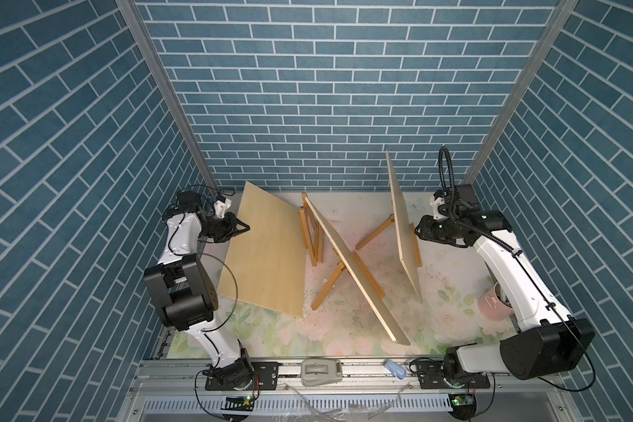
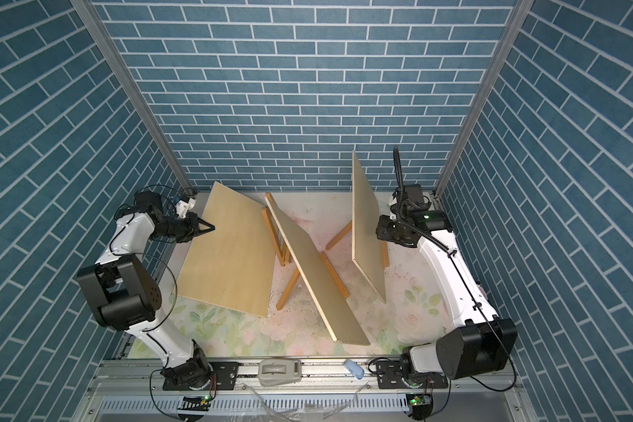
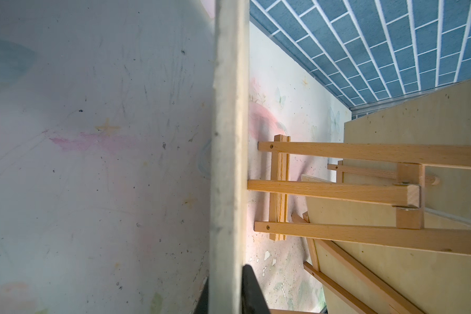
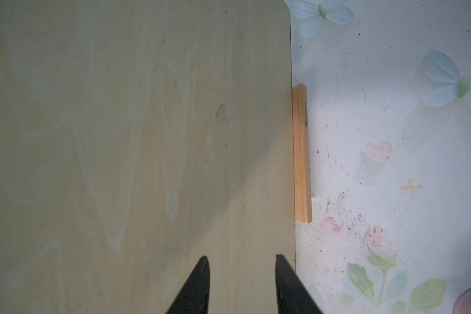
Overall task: Disassemble the easel
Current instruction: Place the drawing board at the center of the board.
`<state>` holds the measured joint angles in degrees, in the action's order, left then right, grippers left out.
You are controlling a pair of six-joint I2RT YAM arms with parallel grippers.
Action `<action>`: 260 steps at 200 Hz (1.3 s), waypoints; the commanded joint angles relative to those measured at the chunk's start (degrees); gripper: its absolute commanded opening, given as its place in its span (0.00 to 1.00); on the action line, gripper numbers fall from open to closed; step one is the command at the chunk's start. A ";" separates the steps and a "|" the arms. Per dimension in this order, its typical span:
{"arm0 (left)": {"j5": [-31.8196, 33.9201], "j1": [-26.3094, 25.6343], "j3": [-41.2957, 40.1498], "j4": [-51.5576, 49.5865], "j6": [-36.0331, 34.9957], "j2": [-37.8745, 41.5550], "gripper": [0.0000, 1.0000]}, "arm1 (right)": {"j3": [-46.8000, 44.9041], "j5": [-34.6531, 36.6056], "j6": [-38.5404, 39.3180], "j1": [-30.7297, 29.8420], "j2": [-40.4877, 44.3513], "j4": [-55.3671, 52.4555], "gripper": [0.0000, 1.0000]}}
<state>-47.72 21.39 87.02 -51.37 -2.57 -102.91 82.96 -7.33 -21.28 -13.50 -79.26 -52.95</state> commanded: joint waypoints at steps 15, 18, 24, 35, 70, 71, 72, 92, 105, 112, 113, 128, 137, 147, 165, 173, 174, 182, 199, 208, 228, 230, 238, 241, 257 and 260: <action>26.97 0.38 -3.91 -1.78 -6.50 -4.97 0.14 | -1.14 1.62 -2.45 -0.48 1.13 -1.48 0.41; 27.59 0.36 -3.84 -1.86 -6.53 -5.05 0.15 | -1.20 1.62 -2.45 -0.48 1.13 -1.48 0.41; 28.76 0.37 -3.79 -2.05 -6.56 -5.38 0.16 | -1.36 1.62 -2.54 -0.48 1.05 -1.46 0.41; 30.06 0.41 -3.52 -2.24 -6.49 -6.09 0.17 | -1.47 1.70 -2.63 -0.48 1.04 -1.42 0.41; 32.70 0.42 -3.21 -1.62 -5.45 -8.49 0.19 | -1.74 1.80 -2.80 -0.57 0.87 -1.20 0.41; 32.79 0.42 -3.24 -1.62 -5.44 -8.56 0.19 | -1.75 1.80 -2.80 -0.52 0.87 -1.20 0.41; 32.87 0.41 -3.25 -1.58 -5.44 -8.59 0.19 | -1.79 1.84 -2.76 -0.59 0.87 -1.24 0.41; 35.21 0.41 -3.53 -0.63 -5.27 -9.35 0.17 | -1.86 1.96 -2.89 -0.66 0.78 -1.24 0.41; 36.64 0.45 -3.40 -0.48 -5.26 -10.09 0.17 | -1.99 1.97 -2.89 -0.70 0.78 -1.28 0.41; 37.19 0.42 -3.23 -0.57 -5.29 -10.61 0.17 | -2.01 1.97 -2.89 -0.65 0.69 -1.35 0.41; 37.32 0.42 -3.21 -0.57 -5.27 -10.67 0.17 | -2.01 1.97 -2.89 -0.65 0.69 -1.36 0.41; 38.42 0.45 -2.71 -0.74 -5.30 -11.98 0.17 | -2.01 1.97 -2.98 -0.74 0.52 -1.52 0.41; 39.07 0.41 -2.42 -0.79 -5.19 -12.69 0.17 | -2.02 1.97 -2.98 -0.74 0.34 -1.55 0.41; 39.71 0.41 -2.29 -0.74 -5.17 -13.47 0.17 | -1.96 1.97 -2.98 -0.74 0.17 -1.63 0.41; 41.29 0.44 -1.95 -0.78 -5.25 -14.61 0.18 | -1.88 1.97 -2.94 -0.75 -0.10 -1.85 0.41; 42.01 0.40 -1.95 -0.84 -5.37 -14.96 0.19 | -1.84 1.97 -2.98 -0.73 -0.17 -1.89 0.41; 42.10 0.36 -1.95 -0.84 -5.35 -15.00 0.19 | -1.88 1.97 -2.98 -0.74 -0.18 -1.89 0.41; 42.80 0.38 -1.95 -0.75 -5.42 -15.31 0.20 | -1.84 1.97 -2.97 -0.74 -0.27 -1.94 0.41; 43.70 0.42 -1.89 -0.66 -5.62 -16.12 0.20 | -1.97 3.27 -3.00 -0.74 -0.45 -1.98 0.41; 44.24 0.40 -1.71 -0.66 -5.62 -16.64 0.21 | -2.01 3.29 -3.02 -0.74 -0.61 -2.03 0.41; 45.14 0.41 -1.27 -0.66 -5.64 -18.15 0.21 | -2.01 3.36 -3.07 -0.74 -0.89 -2.10 0.41; 45.28 0.39 -1.18 -0.72 -5.59 -18.30 0.21 | -2.01 3.37 -3.07 -0.74 -0.89 -2.10 0.41; 45.80 0.40 -0.95 -0.81 -5.56 -18.95 0.22 | -2.02 3.42 -3.07 -0.74 -0.97 -2.23 0.41; 45.93 0.41 -0.80 -0.96 -5.62 -19.23 0.22 | -2.01 3.46 -3.07 -0.74 -0.96 -2.22 0.41; 46.65 0.41 0.02 -1.44 -5.77 -20.55 0.23 | -2.08 3.55 -3.07 -0.78 -1.07 -2.33 0.41; 46.79 0.41 0.11 -1.52 -5.63 -20.78 0.23 | -2.04 3.55 -3.11 -0.82 -1.07 -2.48 0.41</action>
<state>-47.05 22.70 90.02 -47.48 -6.00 -116.18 81.67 -4.93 -22.74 -13.89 -79.75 -53.43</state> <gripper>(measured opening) 0.288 0.410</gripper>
